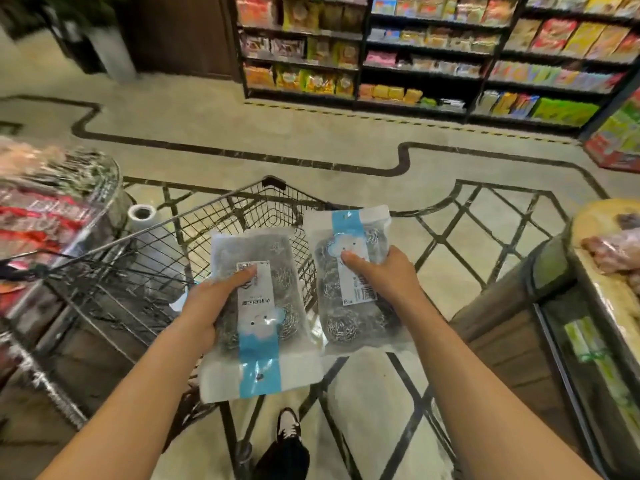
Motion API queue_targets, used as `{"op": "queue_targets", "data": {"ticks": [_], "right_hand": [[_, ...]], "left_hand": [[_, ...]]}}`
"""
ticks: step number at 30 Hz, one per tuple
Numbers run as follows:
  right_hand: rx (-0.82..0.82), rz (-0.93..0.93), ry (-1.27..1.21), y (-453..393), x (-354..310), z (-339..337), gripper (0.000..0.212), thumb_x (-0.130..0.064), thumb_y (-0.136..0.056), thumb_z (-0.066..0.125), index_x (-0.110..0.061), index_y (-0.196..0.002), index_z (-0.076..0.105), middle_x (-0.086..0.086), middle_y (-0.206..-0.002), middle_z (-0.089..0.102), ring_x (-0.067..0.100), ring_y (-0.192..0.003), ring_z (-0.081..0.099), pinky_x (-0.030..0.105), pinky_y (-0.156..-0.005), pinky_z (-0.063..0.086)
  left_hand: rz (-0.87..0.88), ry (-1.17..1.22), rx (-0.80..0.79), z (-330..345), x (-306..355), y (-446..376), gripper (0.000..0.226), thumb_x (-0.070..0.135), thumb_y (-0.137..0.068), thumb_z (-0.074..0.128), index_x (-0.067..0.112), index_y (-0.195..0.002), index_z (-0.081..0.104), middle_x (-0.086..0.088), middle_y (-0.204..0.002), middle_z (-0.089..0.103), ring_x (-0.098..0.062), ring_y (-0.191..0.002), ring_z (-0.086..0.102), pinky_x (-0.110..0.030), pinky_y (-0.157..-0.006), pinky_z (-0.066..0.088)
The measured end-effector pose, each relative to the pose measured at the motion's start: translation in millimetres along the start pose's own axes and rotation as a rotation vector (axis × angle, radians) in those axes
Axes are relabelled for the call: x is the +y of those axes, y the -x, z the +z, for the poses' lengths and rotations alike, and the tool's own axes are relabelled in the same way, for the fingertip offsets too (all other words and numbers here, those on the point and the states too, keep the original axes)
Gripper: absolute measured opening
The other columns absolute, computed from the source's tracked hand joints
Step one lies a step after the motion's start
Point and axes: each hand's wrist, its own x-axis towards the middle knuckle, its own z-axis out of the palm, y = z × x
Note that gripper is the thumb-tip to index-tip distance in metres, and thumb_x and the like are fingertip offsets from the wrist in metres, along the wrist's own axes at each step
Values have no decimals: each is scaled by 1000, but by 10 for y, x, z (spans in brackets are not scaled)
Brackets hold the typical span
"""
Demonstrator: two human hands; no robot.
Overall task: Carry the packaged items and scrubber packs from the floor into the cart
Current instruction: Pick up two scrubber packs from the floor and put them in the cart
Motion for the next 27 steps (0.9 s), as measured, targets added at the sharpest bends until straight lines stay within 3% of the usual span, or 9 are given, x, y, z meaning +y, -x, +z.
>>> {"op": "queue_targets", "data": {"ticks": [5, 8, 12, 14, 17, 21, 23, 27], "right_hand": [[-87, -9, 83, -467, -419, 476, 110, -97, -47, 67, -20, -126, 67, 5, -123, 73, 29, -110, 71, 50, -96, 58], [-124, -37, 132, -699, -662, 741, 86, -80, -71, 74, -14, -126, 67, 8, -124, 70, 30, -112, 68, 46, -97, 56], [-196, -54, 159, -1001, -828, 1139, 72, -70, -79, 77, -14, -123, 67, 8, -118, 72, 28, -106, 68, 39, -88, 56], [-241, -78, 180, -1090, -927, 1336, 83, -81, -71, 74, -17, -123, 66, 8, -121, 72, 29, -109, 69, 42, -91, 57], [-272, -94, 204, -1324, -927, 1632, 125, -105, -42, 60, -20, -134, 64, 4, -128, 72, 28, -117, 68, 50, -99, 57], [-371, -107, 236, -1582, -943, 2015, 110, -93, -50, 66, -18, -131, 65, 6, -124, 73, 29, -113, 70, 51, -99, 58], [-420, -107, 244, -1701, -930, 2219, 115, -93, -51, 68, -16, -136, 61, 7, -129, 71, 30, -118, 68, 52, -101, 56], [-519, -100, 321, -1988, -710, 2612, 106, -85, -62, 76, -17, -141, 54, 5, -130, 71, 29, -119, 67, 50, -102, 55]], "left_hand": [[-45, 62, 62, -370, 156, -559, 50, 25, -78, 88, 5, -119, 69, -20, -101, 81, -39, -96, 78, -57, -91, 61], [-43, 102, 92, -567, 197, -845, 53, 26, -75, 89, 5, -120, 69, -20, -100, 81, -39, -93, 79, -57, -91, 61], [-56, 180, 158, -813, 137, -1108, 51, 24, -73, 90, 7, -117, 70, -19, -100, 81, -38, -93, 79, -57, -92, 61], [-67, 221, 200, -931, 78, -1217, 49, 24, -74, 90, 8, -116, 71, -19, -100, 81, -37, -93, 79, -57, -94, 60], [-63, 245, 268, -1063, -12, -1366, 41, 23, -79, 88, 11, -114, 72, -16, -100, 82, -32, -91, 79, -52, -93, 61], [-65, 299, 351, -1176, -148, -1569, 42, 24, -80, 88, 11, -116, 73, -12, -98, 82, -30, -89, 80, -47, -88, 62], [-70, 328, 421, -1200, -250, -1691, 41, 24, -80, 88, 14, -116, 73, -8, -97, 83, -24, -88, 80, -40, -83, 62], [-131, 336, 587, -1141, -513, -1878, 58, 37, -72, 94, 19, -123, 73, -7, -110, 81, -30, -104, 77, -53, -99, 59]]}}
